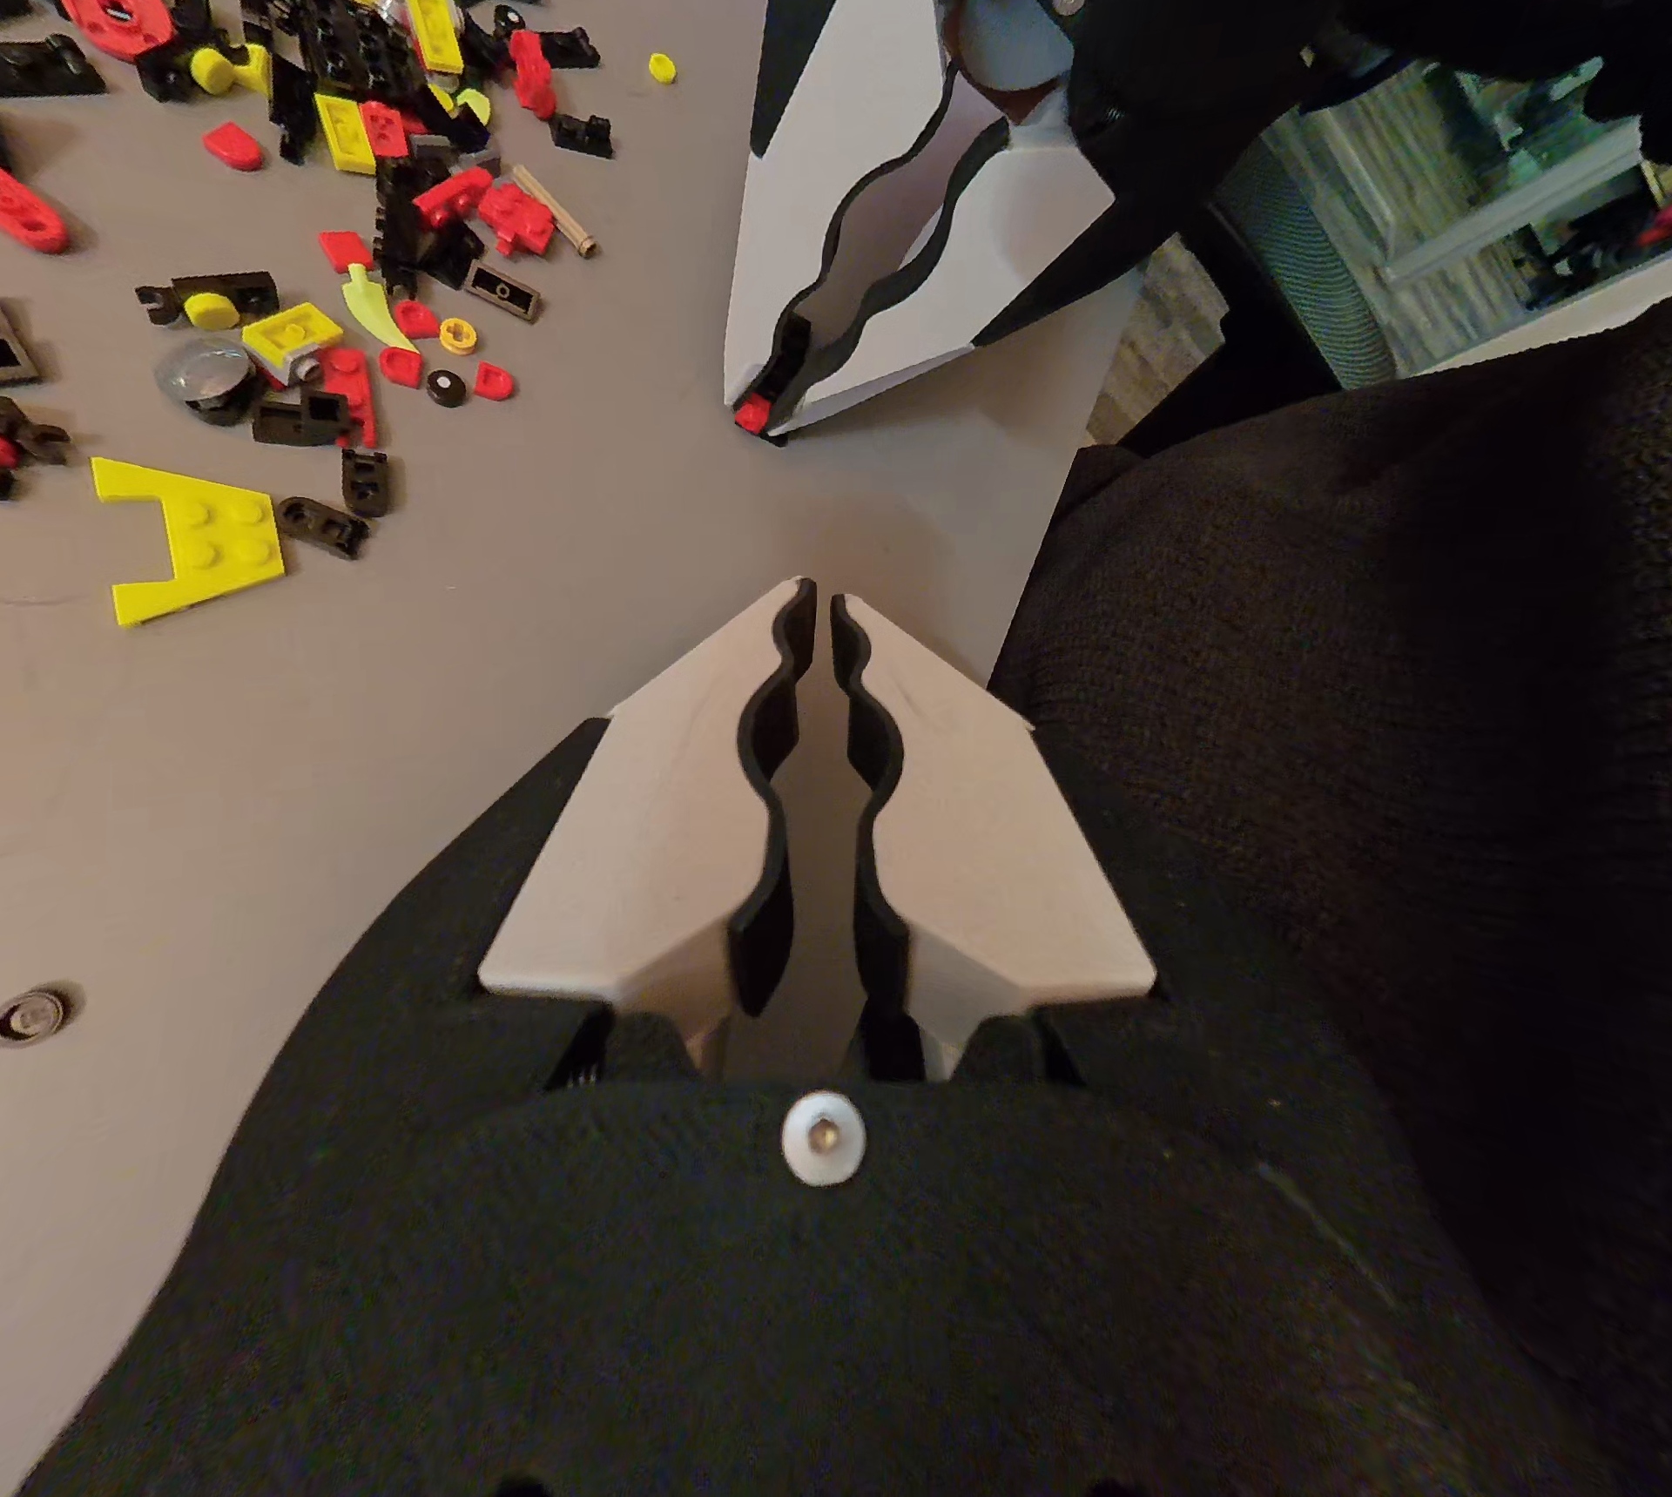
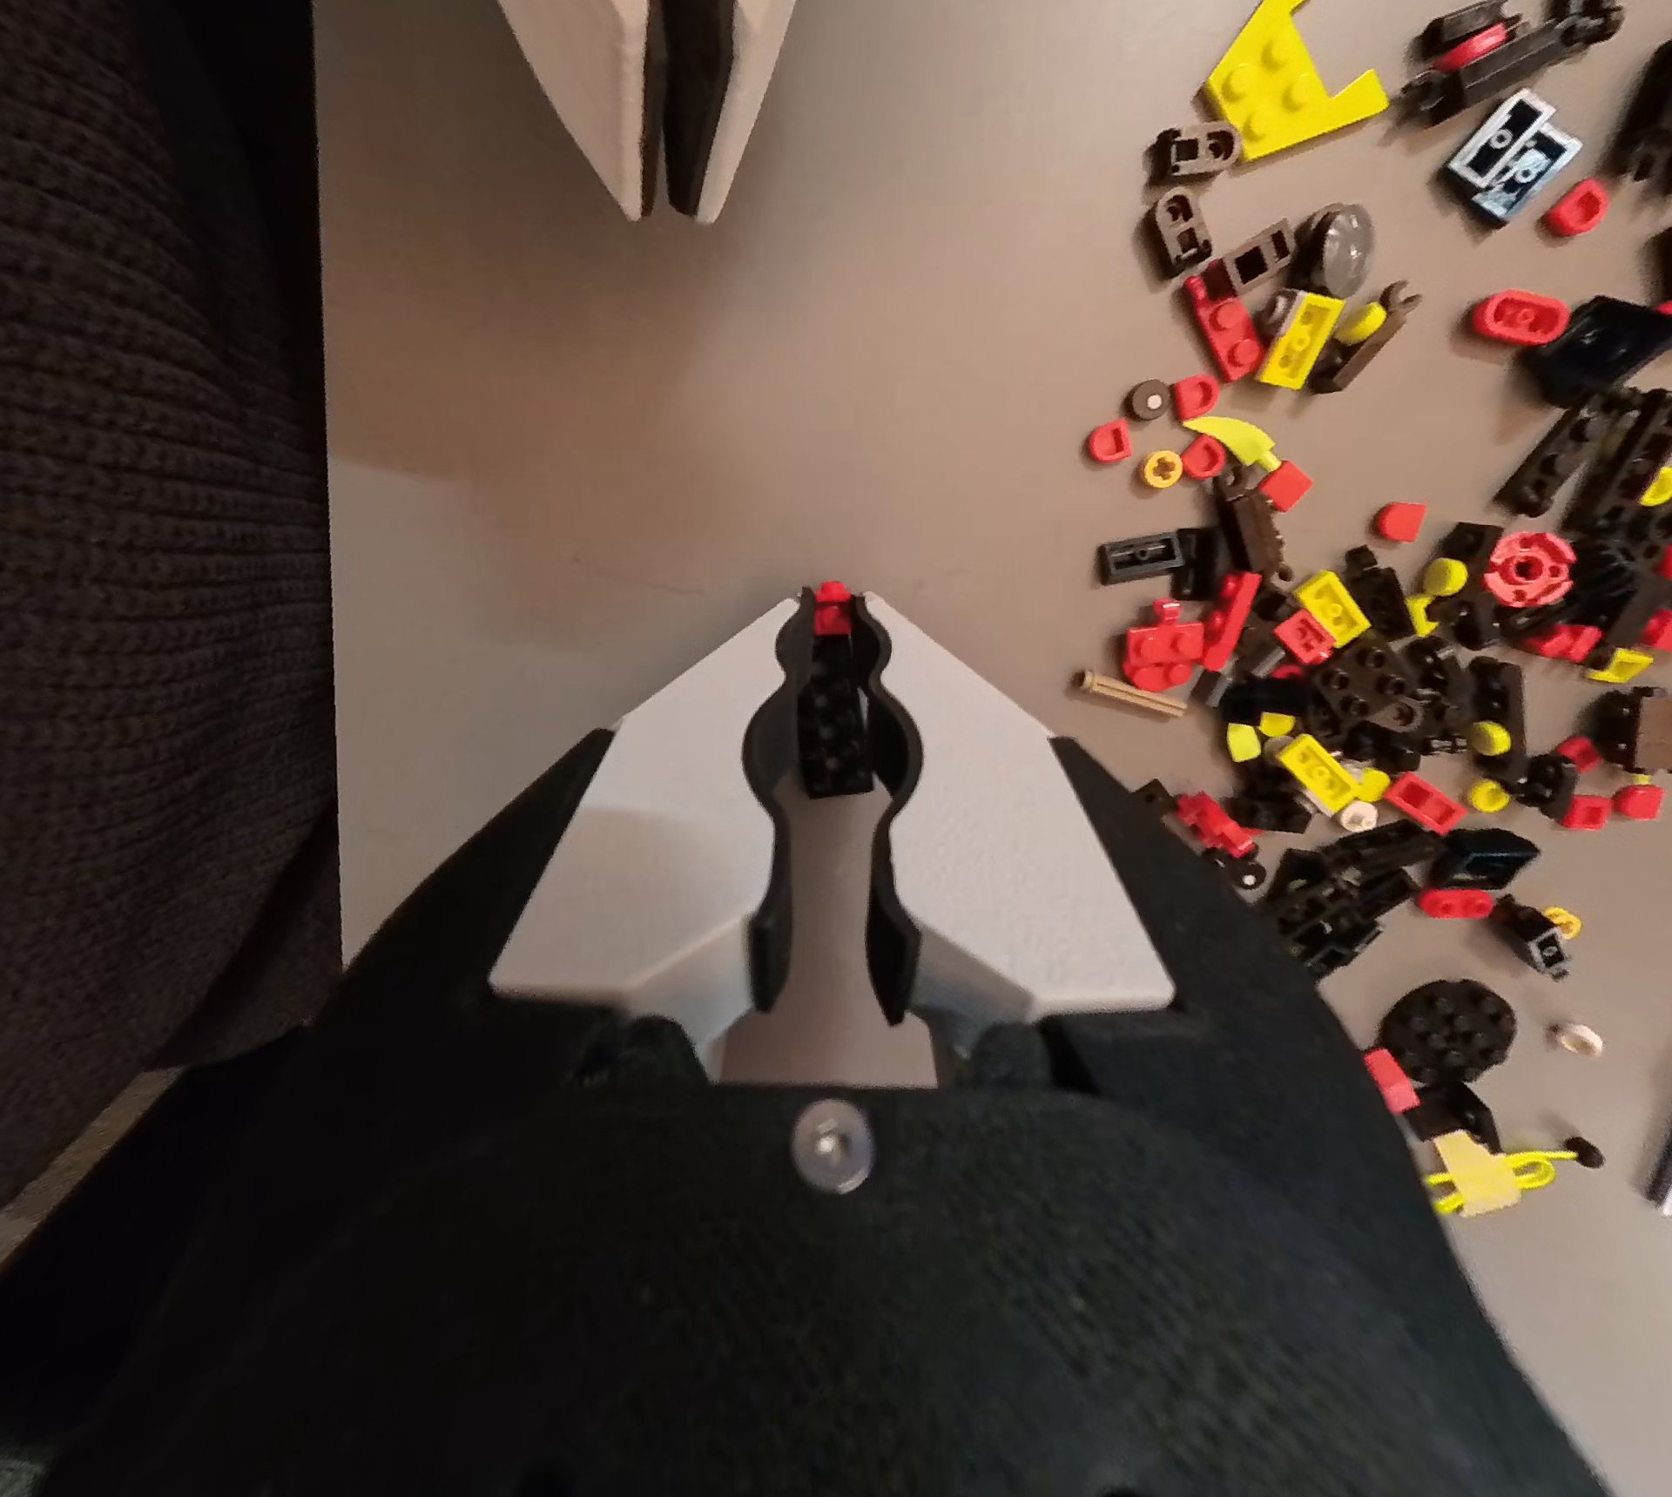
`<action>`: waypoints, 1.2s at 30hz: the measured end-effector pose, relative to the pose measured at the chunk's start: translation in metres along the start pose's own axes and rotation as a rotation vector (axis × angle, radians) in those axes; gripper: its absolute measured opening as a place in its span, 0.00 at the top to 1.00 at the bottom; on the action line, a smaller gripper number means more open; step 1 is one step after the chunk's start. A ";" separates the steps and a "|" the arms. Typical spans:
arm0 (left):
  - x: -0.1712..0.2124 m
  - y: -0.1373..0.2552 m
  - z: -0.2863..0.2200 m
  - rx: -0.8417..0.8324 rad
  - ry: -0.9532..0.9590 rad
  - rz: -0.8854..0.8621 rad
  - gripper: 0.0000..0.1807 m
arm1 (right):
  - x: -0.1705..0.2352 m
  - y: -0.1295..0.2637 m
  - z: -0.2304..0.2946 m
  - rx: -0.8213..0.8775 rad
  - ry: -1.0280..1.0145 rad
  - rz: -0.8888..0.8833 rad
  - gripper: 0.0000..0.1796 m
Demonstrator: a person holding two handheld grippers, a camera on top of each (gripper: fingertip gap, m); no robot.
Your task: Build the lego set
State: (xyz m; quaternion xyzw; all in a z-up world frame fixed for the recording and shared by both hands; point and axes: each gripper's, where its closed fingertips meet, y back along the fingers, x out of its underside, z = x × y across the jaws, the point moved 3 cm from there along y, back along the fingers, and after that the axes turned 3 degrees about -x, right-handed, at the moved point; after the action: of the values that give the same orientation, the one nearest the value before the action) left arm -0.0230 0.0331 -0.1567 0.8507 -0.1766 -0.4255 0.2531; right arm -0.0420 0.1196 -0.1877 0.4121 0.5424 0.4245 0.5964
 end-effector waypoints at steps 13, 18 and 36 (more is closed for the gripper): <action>0.000 -0.003 0.000 0.008 0.002 0.000 1.00 | 0.002 0.001 0.002 -0.026 -0.014 -0.062 0.97; 0.003 -0.006 0.002 -0.011 -0.016 0.017 0.99 | 0.007 0.016 -0.008 0.047 -0.053 -0.123 0.97; -0.001 -0.023 0.010 -0.027 0.004 -0.019 0.99 | 0.047 0.015 0.008 0.106 -0.212 -0.216 0.97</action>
State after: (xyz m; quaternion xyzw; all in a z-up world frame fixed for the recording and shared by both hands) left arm -0.0300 0.0489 -0.1747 0.8496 -0.1623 -0.4286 0.2608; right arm -0.0330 0.1689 -0.1870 0.4249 0.5390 0.2829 0.6700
